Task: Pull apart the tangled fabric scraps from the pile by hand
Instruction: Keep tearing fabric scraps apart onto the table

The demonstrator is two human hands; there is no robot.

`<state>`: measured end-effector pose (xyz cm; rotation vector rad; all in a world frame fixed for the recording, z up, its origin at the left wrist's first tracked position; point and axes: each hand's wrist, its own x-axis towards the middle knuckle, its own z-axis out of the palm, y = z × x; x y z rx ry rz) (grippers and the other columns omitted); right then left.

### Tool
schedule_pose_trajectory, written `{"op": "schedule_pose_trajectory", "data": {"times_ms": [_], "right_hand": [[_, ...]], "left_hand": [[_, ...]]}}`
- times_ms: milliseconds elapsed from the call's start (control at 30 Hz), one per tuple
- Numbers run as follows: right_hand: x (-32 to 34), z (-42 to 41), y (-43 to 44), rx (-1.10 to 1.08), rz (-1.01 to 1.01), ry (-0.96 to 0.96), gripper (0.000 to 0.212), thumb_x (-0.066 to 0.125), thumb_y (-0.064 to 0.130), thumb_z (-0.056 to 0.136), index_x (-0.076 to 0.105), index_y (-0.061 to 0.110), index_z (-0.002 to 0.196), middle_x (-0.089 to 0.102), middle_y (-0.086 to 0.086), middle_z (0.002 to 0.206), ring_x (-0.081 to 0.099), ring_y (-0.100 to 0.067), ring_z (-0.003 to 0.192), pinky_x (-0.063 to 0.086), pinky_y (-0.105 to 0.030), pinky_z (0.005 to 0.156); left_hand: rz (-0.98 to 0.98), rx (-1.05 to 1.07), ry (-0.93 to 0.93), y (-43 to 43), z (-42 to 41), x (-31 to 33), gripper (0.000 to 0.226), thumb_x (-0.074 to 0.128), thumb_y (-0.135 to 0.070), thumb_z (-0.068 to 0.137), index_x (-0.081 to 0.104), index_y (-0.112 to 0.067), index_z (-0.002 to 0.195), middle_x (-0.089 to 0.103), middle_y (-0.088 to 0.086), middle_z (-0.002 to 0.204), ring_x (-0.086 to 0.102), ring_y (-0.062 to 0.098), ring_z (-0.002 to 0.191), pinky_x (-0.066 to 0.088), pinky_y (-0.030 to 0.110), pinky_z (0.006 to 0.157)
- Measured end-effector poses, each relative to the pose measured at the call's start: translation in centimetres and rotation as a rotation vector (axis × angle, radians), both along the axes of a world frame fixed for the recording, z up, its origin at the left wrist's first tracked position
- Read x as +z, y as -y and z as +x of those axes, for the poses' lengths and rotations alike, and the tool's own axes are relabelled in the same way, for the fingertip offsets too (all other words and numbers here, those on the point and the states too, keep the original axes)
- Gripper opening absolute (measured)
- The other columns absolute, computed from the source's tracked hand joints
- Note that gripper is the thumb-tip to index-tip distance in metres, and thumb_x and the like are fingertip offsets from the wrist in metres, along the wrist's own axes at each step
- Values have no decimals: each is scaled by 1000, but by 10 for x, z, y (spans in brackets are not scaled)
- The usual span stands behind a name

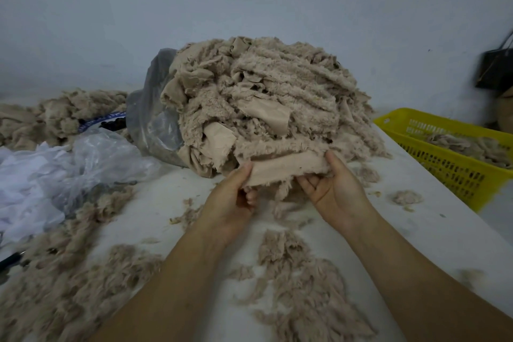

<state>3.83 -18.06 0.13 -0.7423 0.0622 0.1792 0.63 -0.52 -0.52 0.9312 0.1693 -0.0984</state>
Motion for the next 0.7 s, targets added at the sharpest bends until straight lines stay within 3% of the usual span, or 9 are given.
{"op": "schedule_pose_trajectory", "data": {"times_ms": [67,133,267,367,467,567,633,700], "right_hand": [[-2,1,2,-41,-47,-17,20,47,29,104,62,17,107,77,-6,92,75,-19,81,61,-31,64],[-4,1,1,-22,-116,-17,18,48,28,103,62,16,106,77,-8,89,75,-22,78,61,-32,62],[-5,-2,-5,46,-319,-3,26,50,33,101,60,9,102,75,-15,80,73,-23,65,60,-29,55],[-6,-1,-6,21,-420,21,35,51,41,100,62,8,104,76,-16,86,72,-23,68,60,-32,60],[-9,5,3,-252,-432,-19,28,53,41,98,62,16,106,72,-7,89,70,-19,69,59,-36,59],[-10,13,18,-566,-603,-20,17,51,42,96,51,27,104,54,-4,106,62,-27,96,56,-53,85],[-11,12,23,-692,-823,124,20,50,42,96,49,29,111,46,2,119,56,-14,99,52,-43,87],[-11,6,17,-649,-1009,352,20,49,41,98,52,32,116,48,5,123,57,-1,83,49,-30,73]], "left_hand": [[3,56,35,0,0,2,18,67,-30,89,64,-17,102,63,-3,77,56,9,65,44,18,53],[-46,71,31,1,-1,4,18,61,-28,96,63,-16,108,66,1,90,60,12,74,47,19,49],[-136,5,16,-1,-4,6,14,52,-29,101,56,-16,101,63,1,70,51,8,43,34,15,31],[-187,-5,18,-2,-5,8,16,47,-28,104,53,-15,97,61,0,63,50,7,40,36,15,30],[-163,66,63,-3,-3,7,19,45,-27,105,57,-12,106,73,7,73,68,14,54,50,19,40],[-100,85,124,-4,-2,6,24,39,-28,107,55,-11,108,75,12,79,74,19,67,57,22,52],[5,96,145,-3,-2,6,24,37,-30,108,54,-13,108,74,10,74,71,16,62,56,22,53],[114,98,145,0,-2,4,25,37,-32,108,55,-14,106,68,6,66,63,12,54,51,21,51]]}}
